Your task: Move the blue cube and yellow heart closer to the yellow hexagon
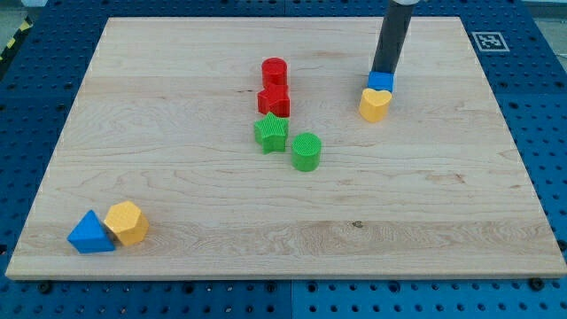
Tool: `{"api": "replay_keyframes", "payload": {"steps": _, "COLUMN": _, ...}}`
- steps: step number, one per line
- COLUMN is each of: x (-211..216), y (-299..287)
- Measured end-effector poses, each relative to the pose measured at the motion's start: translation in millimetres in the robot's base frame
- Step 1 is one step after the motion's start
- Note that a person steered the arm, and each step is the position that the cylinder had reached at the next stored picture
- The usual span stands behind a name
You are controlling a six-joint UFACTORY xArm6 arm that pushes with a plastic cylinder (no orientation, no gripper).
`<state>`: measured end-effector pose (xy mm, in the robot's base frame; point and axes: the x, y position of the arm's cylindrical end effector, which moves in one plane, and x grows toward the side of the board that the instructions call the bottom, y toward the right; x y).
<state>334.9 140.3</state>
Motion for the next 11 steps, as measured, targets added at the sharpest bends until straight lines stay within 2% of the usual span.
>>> {"api": "replay_keyframes", "payload": {"steps": 1, "x": 9.7, "y": -2.6}}
{"api": "replay_keyframes", "payload": {"steps": 4, "x": 88.5, "y": -4.2}}
{"api": "replay_keyframes", "payload": {"steps": 11, "x": 159.0, "y": -61.1}}
